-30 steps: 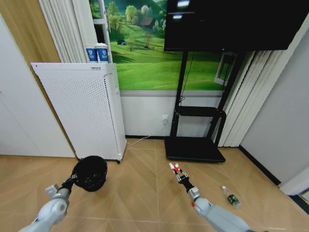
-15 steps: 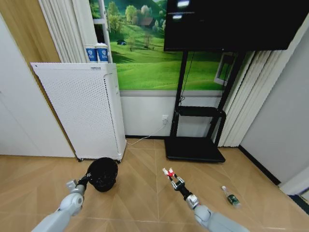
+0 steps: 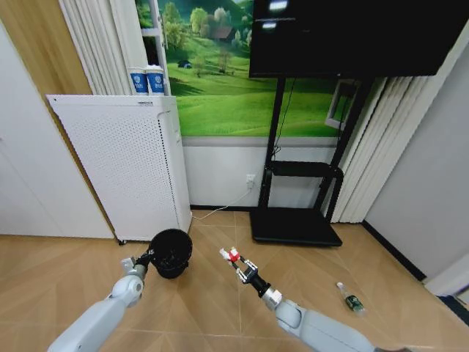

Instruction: Pick up the trash bin and place the garbage on the floor into it.

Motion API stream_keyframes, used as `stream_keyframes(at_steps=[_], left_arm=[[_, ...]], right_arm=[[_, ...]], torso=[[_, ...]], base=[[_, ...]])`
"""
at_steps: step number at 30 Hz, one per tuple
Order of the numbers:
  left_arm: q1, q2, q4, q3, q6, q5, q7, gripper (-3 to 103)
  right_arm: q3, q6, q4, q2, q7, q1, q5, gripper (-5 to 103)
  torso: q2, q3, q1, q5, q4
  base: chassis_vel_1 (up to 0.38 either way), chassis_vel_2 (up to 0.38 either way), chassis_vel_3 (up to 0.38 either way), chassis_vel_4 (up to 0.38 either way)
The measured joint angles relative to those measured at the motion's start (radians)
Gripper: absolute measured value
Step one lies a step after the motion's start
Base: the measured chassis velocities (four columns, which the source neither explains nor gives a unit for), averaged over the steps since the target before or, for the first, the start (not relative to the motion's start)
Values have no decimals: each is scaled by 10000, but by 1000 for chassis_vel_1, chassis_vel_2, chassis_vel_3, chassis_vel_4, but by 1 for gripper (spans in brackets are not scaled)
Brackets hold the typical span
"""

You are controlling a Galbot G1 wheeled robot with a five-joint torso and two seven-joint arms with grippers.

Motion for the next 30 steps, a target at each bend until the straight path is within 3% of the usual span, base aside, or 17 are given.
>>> stream_keyframes(at_steps=[6, 14, 26, 30], left_arm=[[-572, -152, 156, 715, 26, -11, -138, 7], [-1229, -820, 333, 1940, 120, -114, -514, 7], [-1182, -1202, -2, 2349, 208, -101, -829, 7], [-1104, -1282, -385, 2592, 241, -68, -1015, 7]], right_arm=[[-858, -149, -75, 532, 189, 515, 229, 32], [-1643, -286, -1138, 2365, 429, 1027, 534, 32], [-1592, -377, -1402, 2847, 620, 969, 635, 32], [-1591, -397, -2063, 3377, 712, 992, 722, 32]], torso=[[0, 1, 1, -1, -2], [0, 1, 1, 0, 3], [0, 0, 1, 0, -2], [1, 0, 1, 1, -2]], base=[[0, 0, 0, 0], [0, 0, 0, 0], [0, 0, 0, 0], [0, 0, 0, 0]])
